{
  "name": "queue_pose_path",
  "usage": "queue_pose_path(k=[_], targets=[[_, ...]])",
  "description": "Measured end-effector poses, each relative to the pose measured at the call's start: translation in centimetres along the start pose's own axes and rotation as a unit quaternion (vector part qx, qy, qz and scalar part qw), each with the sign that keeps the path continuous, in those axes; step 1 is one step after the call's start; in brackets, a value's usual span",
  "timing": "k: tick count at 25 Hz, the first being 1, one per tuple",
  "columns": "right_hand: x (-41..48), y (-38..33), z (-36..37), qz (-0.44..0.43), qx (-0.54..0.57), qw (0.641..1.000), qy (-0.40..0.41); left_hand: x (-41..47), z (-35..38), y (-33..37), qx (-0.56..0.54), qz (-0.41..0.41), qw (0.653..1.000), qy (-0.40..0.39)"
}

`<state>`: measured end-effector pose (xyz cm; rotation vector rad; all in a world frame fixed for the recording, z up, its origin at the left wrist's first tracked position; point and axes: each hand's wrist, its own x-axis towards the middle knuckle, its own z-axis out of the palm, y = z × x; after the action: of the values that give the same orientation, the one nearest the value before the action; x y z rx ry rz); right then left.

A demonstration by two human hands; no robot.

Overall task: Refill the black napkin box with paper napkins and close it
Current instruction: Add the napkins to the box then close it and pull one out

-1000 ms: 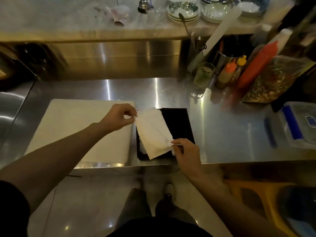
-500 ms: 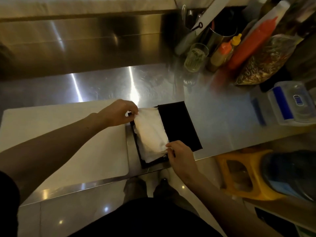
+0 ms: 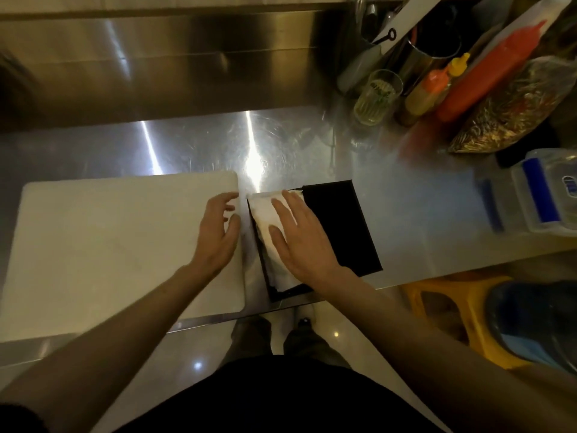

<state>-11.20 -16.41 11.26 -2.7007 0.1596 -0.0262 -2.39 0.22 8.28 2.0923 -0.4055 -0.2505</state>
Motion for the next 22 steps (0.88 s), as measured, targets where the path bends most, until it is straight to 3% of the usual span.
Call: queue_pose_path(k=[3, 6, 9, 12, 16, 22], targets=[[1.7, 0.1, 3.0, 0.004, -0.038, 0.997, -0.071, -2.7, 2.0, -0.3, -0.045, -0.110, 0.992, 0.033], [1.4, 1.2, 5.0, -0.013, -0.102, 0.988, -0.113, -4.1, 3.2, -1.1, -0.028, -0.149, 0.988, 0.005], [1.4, 1.7, 5.8, -0.029, -0.132, 0.983, -0.127, -4.8, 3.6, -1.4, 0.029, -0.070, 0.997, -0.024], [1.2, 2.3, 6.8, -0.028, -0.150, 0.975, -0.160, -4.8, 3.5, -2.6, 0.219, 0.007, 0.974, -0.054], [1.0, 3.0, 8.2, -0.010, -0.146, 0.974, -0.172, -5.0, 2.4, -5.0, 0.351, -0.024, 0.931, -0.097], [1.3, 3.3, 9.2, -0.013, -0.156, 0.973, -0.167, -5.2, 2.6, -6.5, 0.397, -0.020, 0.912, -0.097]])
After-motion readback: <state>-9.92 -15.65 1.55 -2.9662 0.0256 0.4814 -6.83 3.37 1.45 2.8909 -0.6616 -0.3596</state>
